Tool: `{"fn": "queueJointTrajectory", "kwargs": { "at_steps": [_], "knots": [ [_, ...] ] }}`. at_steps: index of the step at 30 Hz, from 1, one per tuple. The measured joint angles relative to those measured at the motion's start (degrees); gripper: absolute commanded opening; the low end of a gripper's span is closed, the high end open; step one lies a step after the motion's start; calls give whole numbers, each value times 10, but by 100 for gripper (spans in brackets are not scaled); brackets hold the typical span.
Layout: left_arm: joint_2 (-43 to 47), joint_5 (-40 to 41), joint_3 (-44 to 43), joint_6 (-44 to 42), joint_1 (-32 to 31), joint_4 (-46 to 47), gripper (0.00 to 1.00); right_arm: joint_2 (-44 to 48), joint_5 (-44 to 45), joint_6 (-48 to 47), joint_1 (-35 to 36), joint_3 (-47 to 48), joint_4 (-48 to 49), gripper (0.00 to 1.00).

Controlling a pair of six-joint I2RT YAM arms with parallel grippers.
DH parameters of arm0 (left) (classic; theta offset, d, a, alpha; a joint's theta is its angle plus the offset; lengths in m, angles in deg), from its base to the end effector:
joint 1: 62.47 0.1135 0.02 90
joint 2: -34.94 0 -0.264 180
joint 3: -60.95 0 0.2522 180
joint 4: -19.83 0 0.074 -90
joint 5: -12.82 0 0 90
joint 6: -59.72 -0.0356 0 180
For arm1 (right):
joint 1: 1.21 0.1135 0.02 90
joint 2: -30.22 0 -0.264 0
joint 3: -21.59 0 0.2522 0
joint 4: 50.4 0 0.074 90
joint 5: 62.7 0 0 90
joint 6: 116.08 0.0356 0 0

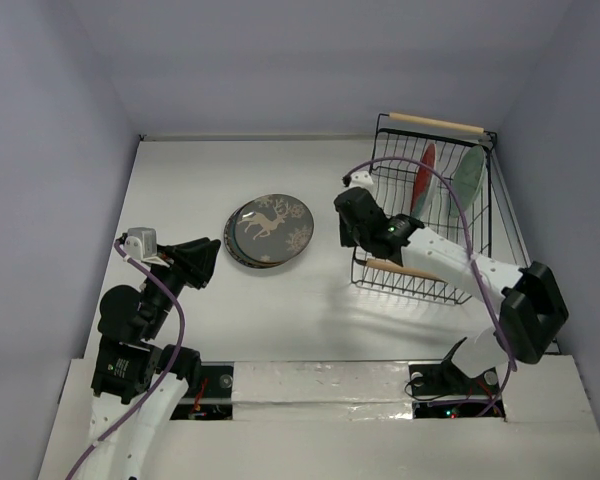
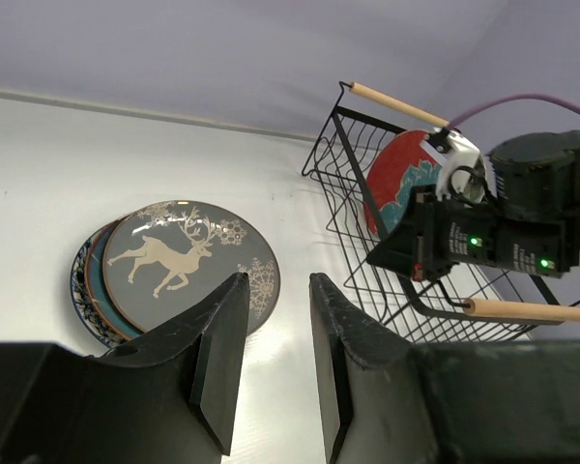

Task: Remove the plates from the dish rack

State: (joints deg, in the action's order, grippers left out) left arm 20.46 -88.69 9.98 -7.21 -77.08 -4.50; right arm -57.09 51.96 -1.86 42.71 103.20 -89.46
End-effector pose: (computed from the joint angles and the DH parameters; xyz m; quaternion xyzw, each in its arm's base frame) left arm 0.0694 -0.0254 0.3524 0.0317 0.6291 -0.3096 0.7123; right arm 0.2509 0.2210 0.2773 -0.0733 0.9025 0.0472 0.4217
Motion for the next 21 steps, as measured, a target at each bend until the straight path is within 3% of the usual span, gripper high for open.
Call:
{"fn": "queueJointTrajectory", "kwargs": {
  "at_steps": [11, 12, 13, 14, 15, 19, 21],
  "knots": [
    [0, 0, 0, 0, 1, 0, 28, 97, 32, 13, 1, -67, -31, 2],
    [0, 0, 0, 0, 1, 0, 28, 106, 33, 13, 1, -70, -37, 5],
    [0, 0, 0, 0, 1, 0, 28, 115, 33, 12, 1, -70, -45, 19],
    [0, 0, 0, 0, 1, 0, 28, 126, 34, 12, 1, -70, -50, 25],
    [0, 0, 0, 0, 1, 0, 28, 137, 33, 9, 0, -70, -50, 41],
    [0, 2, 0, 0, 1, 0, 28, 204, 16, -6, -16, -67, -36, 60],
    [0, 3, 0, 0, 1, 0, 28, 232, 10, -14, -46, -60, -24, 61]
  ]
}}
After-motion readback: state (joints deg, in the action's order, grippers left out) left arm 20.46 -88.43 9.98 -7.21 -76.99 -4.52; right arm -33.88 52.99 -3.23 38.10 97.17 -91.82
